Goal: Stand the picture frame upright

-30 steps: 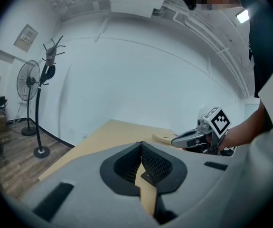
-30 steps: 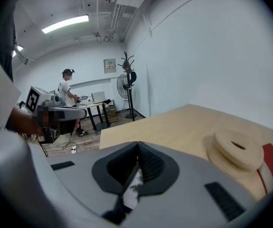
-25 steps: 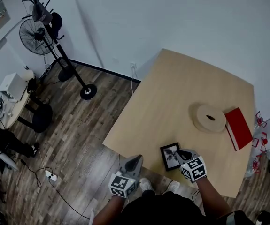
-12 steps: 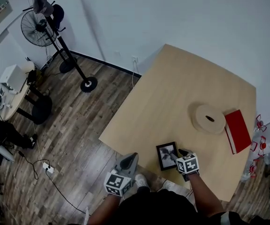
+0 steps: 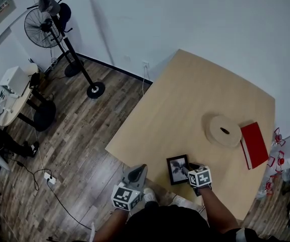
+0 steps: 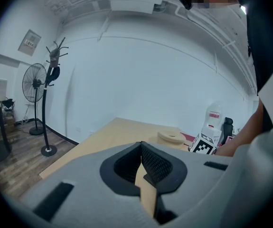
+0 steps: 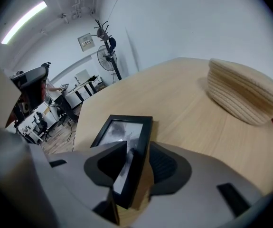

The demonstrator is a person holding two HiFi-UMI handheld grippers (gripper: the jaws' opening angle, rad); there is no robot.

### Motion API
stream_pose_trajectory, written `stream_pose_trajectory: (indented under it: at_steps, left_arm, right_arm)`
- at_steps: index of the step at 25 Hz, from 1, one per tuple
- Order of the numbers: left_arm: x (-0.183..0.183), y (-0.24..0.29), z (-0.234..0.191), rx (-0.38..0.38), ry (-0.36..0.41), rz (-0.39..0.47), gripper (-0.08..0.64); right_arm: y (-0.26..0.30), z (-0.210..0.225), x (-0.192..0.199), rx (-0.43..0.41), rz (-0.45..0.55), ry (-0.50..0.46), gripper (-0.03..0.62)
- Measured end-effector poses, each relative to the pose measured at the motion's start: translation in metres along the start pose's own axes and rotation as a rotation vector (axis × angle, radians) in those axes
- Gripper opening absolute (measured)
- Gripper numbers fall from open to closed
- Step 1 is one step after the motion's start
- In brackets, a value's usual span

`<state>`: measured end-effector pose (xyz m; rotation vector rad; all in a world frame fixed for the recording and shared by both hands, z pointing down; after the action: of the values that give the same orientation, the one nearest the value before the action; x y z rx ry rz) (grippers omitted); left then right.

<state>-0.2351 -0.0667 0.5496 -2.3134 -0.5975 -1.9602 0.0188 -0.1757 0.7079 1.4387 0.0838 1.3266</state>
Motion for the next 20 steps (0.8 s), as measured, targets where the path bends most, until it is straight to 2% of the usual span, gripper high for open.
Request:
stream_pose_trajectory:
  at_steps: [4, 10, 16, 20]
  left_arm:
    - [0.001, 0.000, 0.000, -0.001, 0.017, 0.026, -0.005]
    - [-0.001, -0.006, 0.000, -0.018, 0.015, 0.028, -0.005]
    - [-0.001, -0.011, 0.001, -0.031, -0.035, 0.048, -0.005]
    - [-0.002, -0.009, 0.004, -0.019, -0.035, 0.049, -0.005]
  right_arm:
    - [0.002, 0.003, 0.003, 0.003, -0.003, 0.039, 0.133]
    - [0.000, 0.005, 0.003, 0.021, 0.003, 0.094, 0.075]
    - [-0.007, 0.006, -0.002, 0.049, 0.030, 0.067, 0.067]
    - [-0.017, 0.006, -0.010, 0.063, 0.075, 0.045, 0.067]
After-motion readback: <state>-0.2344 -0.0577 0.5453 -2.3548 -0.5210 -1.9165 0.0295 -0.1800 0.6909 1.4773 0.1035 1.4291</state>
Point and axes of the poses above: the fingertips, and each gripper's own axes: y forward along the fingers, z to its right, x out of its underside, the point moved 7 cm from there along -y, backward along the fingers, and after that the axes turned 7 degrees about z, right-handed, at the moved point
